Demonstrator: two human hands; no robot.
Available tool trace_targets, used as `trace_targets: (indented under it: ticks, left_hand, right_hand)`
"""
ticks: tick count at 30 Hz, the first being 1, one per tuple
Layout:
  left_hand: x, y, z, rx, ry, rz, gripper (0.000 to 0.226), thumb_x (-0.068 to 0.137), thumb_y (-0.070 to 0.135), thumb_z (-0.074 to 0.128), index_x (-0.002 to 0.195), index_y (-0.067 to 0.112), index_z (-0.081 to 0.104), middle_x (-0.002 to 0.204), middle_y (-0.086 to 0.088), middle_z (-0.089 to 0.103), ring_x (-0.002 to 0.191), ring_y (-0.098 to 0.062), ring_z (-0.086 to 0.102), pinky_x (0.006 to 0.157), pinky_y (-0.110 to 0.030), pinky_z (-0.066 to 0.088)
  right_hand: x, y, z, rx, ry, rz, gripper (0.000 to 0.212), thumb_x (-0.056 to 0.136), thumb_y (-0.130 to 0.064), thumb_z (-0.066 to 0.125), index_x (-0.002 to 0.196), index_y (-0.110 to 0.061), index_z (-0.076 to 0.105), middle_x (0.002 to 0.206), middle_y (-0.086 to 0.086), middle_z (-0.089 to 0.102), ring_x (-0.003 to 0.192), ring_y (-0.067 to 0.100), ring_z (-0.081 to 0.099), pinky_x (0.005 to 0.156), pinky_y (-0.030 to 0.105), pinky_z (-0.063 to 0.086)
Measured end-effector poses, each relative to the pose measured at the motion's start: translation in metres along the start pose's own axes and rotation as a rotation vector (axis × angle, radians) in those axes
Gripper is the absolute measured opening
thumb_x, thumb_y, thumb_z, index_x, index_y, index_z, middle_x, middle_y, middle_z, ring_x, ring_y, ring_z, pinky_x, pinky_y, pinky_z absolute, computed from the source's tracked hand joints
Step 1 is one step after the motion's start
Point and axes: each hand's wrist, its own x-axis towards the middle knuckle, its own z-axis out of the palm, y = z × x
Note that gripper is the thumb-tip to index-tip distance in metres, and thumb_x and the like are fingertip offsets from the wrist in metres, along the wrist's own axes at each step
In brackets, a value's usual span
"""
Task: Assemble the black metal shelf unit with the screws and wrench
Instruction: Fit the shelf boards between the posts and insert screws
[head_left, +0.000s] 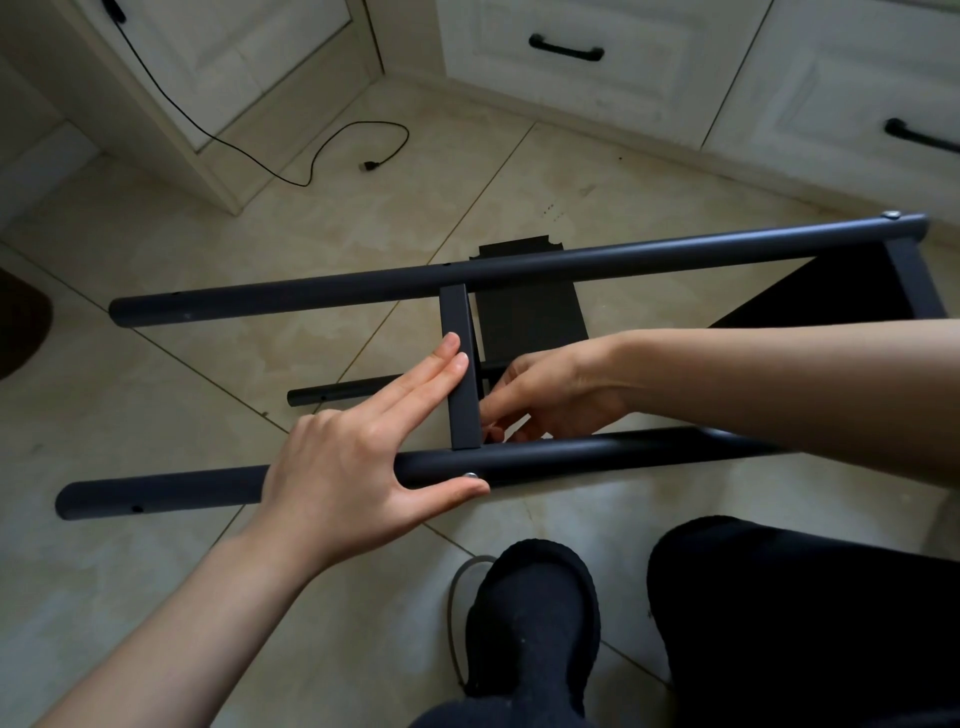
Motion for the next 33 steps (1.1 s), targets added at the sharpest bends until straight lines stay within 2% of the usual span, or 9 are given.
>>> trace_targets:
  ticks: [4,7,11,14,19,23,28,30,33]
  left_hand:
    - [0.0003,0.0004,0.0000,0.002,0.002,0.000,0.090,0.079,0.082,0.046,0.154,0.033,0.037,0.161,0.024,0.025,0.062,-0.011,0.068,0.051,-0.028,0.054]
    - [0.0001,0.0003,0.0004,-0.006,0.000,0.003,0.090,0.079,0.082,0.046,0.154,0.033,0.037,0.161,0.024,0.025,0.061,-0.011,0.067,0.051,-0.029,0.055]
    - [0.0001,-0.0001,0.0003,-0.010,-0.002,0.002,0.090,0.079,0.082,0.046,0.154,0.033,0.036,0.161,0.024,0.024,0.063,-0.011,0.068,0.051,-0.031,0.056]
    - [0.0003,-0.0001,-0.0001,-0.010,-0.005,0.004,0.091,0.079,0.082,0.045,0.155,0.032,0.036,0.161,0.023,0.025,0.062,-0.011,0.068,0.051,-0.030,0.055]
    - [0.0007,0.0007,-0.0009,-0.011,0.000,0.012,0.090,0.079,0.081,0.047,0.154,0.030,0.038,0.161,0.021,0.028,0.058,-0.009,0.064,0.050,-0.027,0.054]
    - [0.0004,0.0007,-0.0010,-0.015,-0.003,0.013,0.091,0.079,0.080,0.048,0.154,0.030,0.038,0.161,0.021,0.028,0.057,-0.009,0.064,0.049,-0.028,0.054]
    - [0.0005,0.0003,-0.0009,-0.004,-0.001,0.014,0.090,0.079,0.080,0.047,0.154,0.030,0.038,0.161,0.020,0.028,0.057,-0.011,0.064,0.049,-0.029,0.054]
    - [0.0005,0.0000,-0.0006,-0.002,0.001,0.016,0.090,0.079,0.080,0.047,0.154,0.030,0.038,0.161,0.020,0.028,0.059,-0.012,0.066,0.050,-0.030,0.056]
    - [0.0006,0.0000,-0.0010,-0.004,-0.001,0.013,0.090,0.079,0.080,0.048,0.154,0.031,0.038,0.161,0.020,0.028,0.060,-0.013,0.067,0.051,-0.032,0.056]
  right_hand:
    - [0.0003,-0.0003,0.0005,-0.001,0.010,-0.010,0.011,0.097,-0.019,0.058,0.095,-0.009,0.063,0.092,0.007,0.057,0.078,0.015,0.054,0.072,0.027,0.048]
    - [-0.0013,-0.0008,-0.0016,0.027,0.016,-0.016,0.012,0.096,-0.017,0.058,0.104,-0.009,0.062,0.102,0.010,0.055,0.084,0.018,0.053,0.075,0.029,0.047]
    - [-0.0005,0.0010,0.0003,0.000,0.014,-0.025,0.011,0.097,-0.019,0.058,0.097,-0.009,0.062,0.093,0.007,0.056,0.076,0.014,0.054,0.072,0.027,0.047]
    - [0.0006,0.0020,0.0001,-0.020,0.013,-0.035,0.013,0.096,-0.021,0.059,0.097,-0.009,0.064,0.095,0.007,0.057,0.078,0.015,0.055,0.077,0.029,0.047]
    - [0.0004,0.0019,0.0003,-0.002,-0.009,-0.027,0.016,0.095,-0.026,0.062,0.094,-0.010,0.066,0.084,0.003,0.055,0.076,0.014,0.053,0.077,0.029,0.046]
    - [-0.0033,-0.0005,-0.0033,-0.030,-0.013,-0.012,0.015,0.096,-0.024,0.060,0.095,-0.010,0.066,0.088,0.004,0.059,0.078,0.015,0.056,0.069,0.026,0.050]
    - [-0.0009,0.0011,-0.0018,-0.013,-0.006,0.002,0.016,0.095,-0.025,0.061,0.090,-0.011,0.066,0.088,0.004,0.058,0.077,0.015,0.056,0.074,0.029,0.048]
    - [-0.0002,0.0020,-0.0022,-0.006,-0.008,-0.002,0.015,0.095,-0.024,0.061,0.092,-0.010,0.066,0.093,0.006,0.057,0.078,0.015,0.056,0.076,0.030,0.048]
    - [-0.0004,0.0020,-0.0024,-0.017,-0.020,-0.017,0.017,0.096,-0.022,0.059,0.108,-0.010,0.061,0.107,0.011,0.053,0.088,0.019,0.052,0.079,0.031,0.047]
